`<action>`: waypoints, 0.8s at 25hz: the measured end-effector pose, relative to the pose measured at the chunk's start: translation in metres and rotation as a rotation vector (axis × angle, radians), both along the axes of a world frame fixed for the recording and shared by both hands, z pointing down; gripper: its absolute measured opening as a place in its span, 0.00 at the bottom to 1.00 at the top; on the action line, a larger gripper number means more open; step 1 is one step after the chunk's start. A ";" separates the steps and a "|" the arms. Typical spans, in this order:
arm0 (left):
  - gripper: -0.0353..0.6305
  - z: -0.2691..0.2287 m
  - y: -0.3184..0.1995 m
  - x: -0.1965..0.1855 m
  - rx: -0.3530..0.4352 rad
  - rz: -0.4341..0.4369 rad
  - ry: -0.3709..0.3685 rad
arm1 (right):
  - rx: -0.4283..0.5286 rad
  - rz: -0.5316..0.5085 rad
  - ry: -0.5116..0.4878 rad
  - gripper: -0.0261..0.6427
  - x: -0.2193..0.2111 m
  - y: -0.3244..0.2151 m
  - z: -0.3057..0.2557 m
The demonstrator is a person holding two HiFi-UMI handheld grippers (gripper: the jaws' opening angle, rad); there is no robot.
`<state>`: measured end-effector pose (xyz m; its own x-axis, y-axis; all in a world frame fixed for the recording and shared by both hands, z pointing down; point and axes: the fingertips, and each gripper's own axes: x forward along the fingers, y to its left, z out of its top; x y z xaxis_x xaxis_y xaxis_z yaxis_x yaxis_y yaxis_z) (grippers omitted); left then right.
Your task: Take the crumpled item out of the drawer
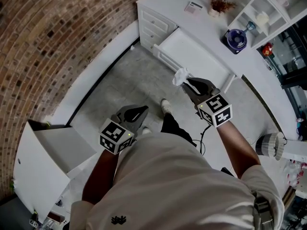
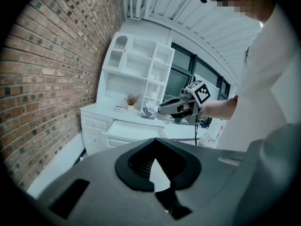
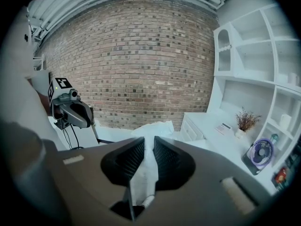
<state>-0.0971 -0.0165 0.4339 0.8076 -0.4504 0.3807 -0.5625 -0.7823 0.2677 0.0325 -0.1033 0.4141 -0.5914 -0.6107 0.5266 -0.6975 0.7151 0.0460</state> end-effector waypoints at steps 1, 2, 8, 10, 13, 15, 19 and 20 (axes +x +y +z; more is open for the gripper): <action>0.06 0.001 0.000 -0.001 -0.003 -0.001 -0.001 | 0.000 -0.001 0.000 0.15 0.000 -0.001 0.000; 0.06 0.001 0.000 -0.001 -0.005 -0.002 -0.001 | 0.000 -0.002 0.000 0.15 0.000 -0.001 0.000; 0.06 0.002 -0.006 0.001 -0.007 -0.007 -0.003 | -0.007 -0.012 -0.003 0.15 0.000 -0.005 0.001; 0.06 0.003 -0.009 0.001 -0.011 -0.007 -0.004 | -0.011 -0.013 -0.005 0.15 0.000 -0.008 0.002; 0.06 0.006 -0.013 0.002 -0.021 -0.009 -0.007 | -0.018 -0.016 -0.008 0.15 0.000 -0.013 0.004; 0.06 0.007 -0.017 0.004 -0.027 -0.009 -0.009 | -0.021 -0.018 -0.009 0.15 0.001 -0.017 0.005; 0.06 0.010 -0.029 0.006 -0.029 -0.010 -0.006 | -0.022 -0.020 -0.009 0.15 0.003 -0.029 0.007; 0.06 0.011 -0.032 0.007 -0.029 -0.011 -0.006 | -0.022 -0.020 -0.010 0.15 0.004 -0.032 0.008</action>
